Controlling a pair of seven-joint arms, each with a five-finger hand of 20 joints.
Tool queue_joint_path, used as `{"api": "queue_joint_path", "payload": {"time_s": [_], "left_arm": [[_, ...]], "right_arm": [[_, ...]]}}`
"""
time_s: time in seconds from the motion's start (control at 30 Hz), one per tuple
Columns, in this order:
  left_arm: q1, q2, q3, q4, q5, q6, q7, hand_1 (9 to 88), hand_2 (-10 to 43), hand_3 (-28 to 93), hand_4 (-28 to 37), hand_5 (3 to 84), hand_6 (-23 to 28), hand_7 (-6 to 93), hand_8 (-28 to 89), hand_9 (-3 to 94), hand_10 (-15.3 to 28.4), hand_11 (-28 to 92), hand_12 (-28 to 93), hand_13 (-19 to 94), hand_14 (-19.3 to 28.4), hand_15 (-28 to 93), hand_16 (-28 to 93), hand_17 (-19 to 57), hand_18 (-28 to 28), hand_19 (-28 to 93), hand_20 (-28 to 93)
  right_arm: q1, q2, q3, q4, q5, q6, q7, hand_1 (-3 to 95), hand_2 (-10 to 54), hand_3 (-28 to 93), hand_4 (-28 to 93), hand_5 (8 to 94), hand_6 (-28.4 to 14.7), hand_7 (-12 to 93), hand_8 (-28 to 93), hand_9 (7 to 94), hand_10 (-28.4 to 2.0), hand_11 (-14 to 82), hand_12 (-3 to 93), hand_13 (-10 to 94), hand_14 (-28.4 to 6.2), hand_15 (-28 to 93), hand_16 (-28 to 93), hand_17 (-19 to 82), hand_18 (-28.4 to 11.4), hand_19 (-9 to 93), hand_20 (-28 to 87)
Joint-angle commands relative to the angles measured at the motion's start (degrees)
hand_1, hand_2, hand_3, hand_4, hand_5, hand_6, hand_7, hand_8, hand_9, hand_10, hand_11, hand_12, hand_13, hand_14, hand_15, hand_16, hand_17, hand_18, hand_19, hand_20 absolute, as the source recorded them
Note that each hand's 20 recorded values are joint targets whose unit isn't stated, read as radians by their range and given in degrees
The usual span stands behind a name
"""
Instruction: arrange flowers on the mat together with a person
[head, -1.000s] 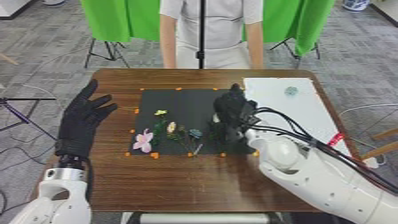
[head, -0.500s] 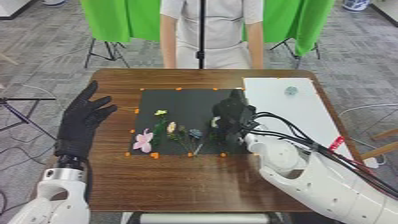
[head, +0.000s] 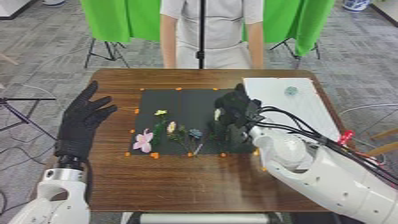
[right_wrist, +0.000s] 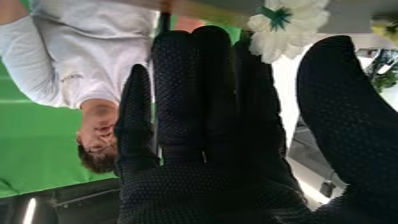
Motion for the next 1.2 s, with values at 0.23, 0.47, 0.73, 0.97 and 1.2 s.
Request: {"api": "queue_joint_path", "payload": {"time_s": [0.23, 0.47, 0.73, 0.97, 1.2], "left_arm": [[0.47, -0.62, 0.13, 0.1, 0.57, 0.06, 0.13, 23.5, 3.8, 79, -28.3, 31.4, 3.8, 9.1, -8, 34.0, 18.0, 26, 11, 25, 25.5, 55, -10, -7.1, 22.6, 49, 18], [0.77, -0.95, -0.08, 0.11, 0.79, -0.22, -0.04, 23.5, 3.8, 79, -28.3, 31.4, 3.9, 9.2, -8, 33.9, 18.0, 26, 11, 25, 25.5, 55, -10, -7.1, 22.5, 49, 18], [0.78, -0.91, -0.24, 0.05, 0.78, -0.11, -0.17, 23.7, 3.3, 79, -28.2, 31.4, 3.9, 9.2, -8, 33.9, 18.0, 26, 11, 25, 25.5, 55, -10, -7.1, 22.5, 49, 18], [0.93, -1.08, -0.23, 0.15, 0.81, -0.19, -0.25, 24.0, 3.2, 79, -28.2, 31.5, 3.9, 9.2, -8, 33.9, 18.0, 26, 11, 25, 25.5, 55, -10, -7.0, 22.5, 49, 18], [2.04, -1.04, -0.98, 0.19, 1.14, 0.0, 0.43, 23.4, 3.2, 78, -28.3, 31.7, 3.9, 9.2, -8, 33.8, 18.0, 26, 11, 25, 25.5, 55, -10, -7.1, 22.5, 49, 18]], "right_arm": [[1.36, -0.28, -0.38, 0.02, 0.93, 0.98, -1.73, 43.2, 4.6, 81, -28, 70.4, 5.8, 20, -7, 73.8, -7.8, 25.6, 27.0, 61, -7.4, 61, 24, 14, -17.5, 62, 29], [1.94, -0.62, -1.95, 0.95, 0.86, 5.03, -0.72, 51.4, -5.9, 70, -28, 74.9, 7.3, 21, -6, 82.7, -4.5, 16.6, 35.7, 65, -5.4, 58, 28, 17, -17.3, 64, 29], [1.59, -0.05, -0.82, -0.06, 1.31, 2.75, -1.07, 48.7, -9.5, 69, -28, 63.0, 4.7, 23, -11, 75.2, -5.4, 20.9, 36.5, 62, -7.1, 63, 24, 16, -18.3, 64, 29], [-7.37, 2.83, 12.57, -8.98, 10.86, 0.22, -1.37, 38.1, -8.9, 78, -28, 60.6, 3.9, 22, -16, 68.0, -8.6, 35.2, 23.4, 60, -8.2, 64, 19, 16, -19.0, 64, 29], [-26.67, 1.24, 36.74, -18.31, 33.16, -6.77, -1.61, 27.3, -3.3, 80, -28, 53.6, 1.6, 18, -14, 57.3, -13.0, 25.5, 16.2, 51, -13.0, 59, 15, 11, -19.9, 58, 26]]}}
